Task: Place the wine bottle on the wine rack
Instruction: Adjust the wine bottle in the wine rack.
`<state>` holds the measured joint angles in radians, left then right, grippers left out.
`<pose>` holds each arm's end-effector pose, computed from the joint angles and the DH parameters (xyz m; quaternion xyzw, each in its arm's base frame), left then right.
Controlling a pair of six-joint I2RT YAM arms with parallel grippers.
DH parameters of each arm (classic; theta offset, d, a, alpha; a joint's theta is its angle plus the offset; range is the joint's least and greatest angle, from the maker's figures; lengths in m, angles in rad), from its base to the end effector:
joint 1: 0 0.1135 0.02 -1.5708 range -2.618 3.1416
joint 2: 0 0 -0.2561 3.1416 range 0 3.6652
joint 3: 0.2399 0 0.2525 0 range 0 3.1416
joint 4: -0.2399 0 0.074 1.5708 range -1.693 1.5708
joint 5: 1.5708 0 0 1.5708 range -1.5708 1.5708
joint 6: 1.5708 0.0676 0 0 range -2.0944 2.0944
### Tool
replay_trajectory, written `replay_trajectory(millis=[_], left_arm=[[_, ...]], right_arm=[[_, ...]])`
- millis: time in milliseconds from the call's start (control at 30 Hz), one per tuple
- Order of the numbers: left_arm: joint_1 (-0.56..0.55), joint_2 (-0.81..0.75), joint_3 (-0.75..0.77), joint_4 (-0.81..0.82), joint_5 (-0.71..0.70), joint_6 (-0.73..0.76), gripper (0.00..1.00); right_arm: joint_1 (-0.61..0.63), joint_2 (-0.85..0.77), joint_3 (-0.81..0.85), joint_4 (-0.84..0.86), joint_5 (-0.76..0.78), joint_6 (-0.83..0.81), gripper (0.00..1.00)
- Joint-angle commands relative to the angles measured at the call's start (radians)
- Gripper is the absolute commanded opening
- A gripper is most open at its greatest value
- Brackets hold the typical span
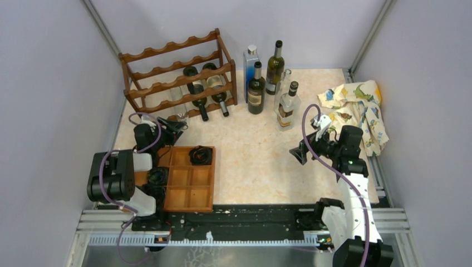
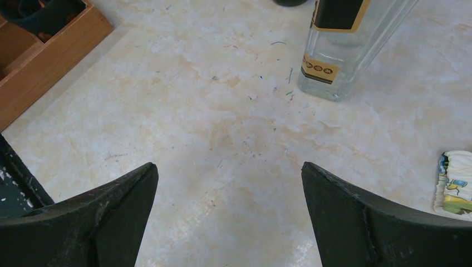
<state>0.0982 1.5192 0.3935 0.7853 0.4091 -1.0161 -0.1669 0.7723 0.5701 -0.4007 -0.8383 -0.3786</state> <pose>0.2960 0.0021 0.1283 -0.3233 0.7407 -0.3991 0.4331 0.1928 0.0185 0.2341 -0.2737 0.7840 0.2324 0.5063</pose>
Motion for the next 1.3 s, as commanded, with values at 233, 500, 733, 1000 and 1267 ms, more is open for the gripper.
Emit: replay_trajectory(millis=[233,500,733,1000,1267], left_arm=[[0.006,0.070,0.047,0.081,-0.053,0.001,0.60],[0.005,0.104,0.069,0.088,-0.031,0.016,0.59],[0.003,0.117,0.066,0.106,-0.020,0.011,0.58],[-0.020,0.145,0.048,0.153,-0.023,-0.001,0.54],[-0.023,0.165,0.051,0.170,-0.031,0.001,0.44]], right_arm=[[-0.008,-0.015,0.015,0.019,-0.015,-0.019,0.98],[-0.008,-0.012,0.014,0.019,-0.016,-0.018,0.98],[-0.008,-0.012,0.014,0.019,-0.017,-0.017,0.98],[-0.008,-0.007,0.014,0.019,-0.018,-0.016,0.98],[-0.008,-0.004,0.014,0.019,-0.019,-0.017,0.98]])
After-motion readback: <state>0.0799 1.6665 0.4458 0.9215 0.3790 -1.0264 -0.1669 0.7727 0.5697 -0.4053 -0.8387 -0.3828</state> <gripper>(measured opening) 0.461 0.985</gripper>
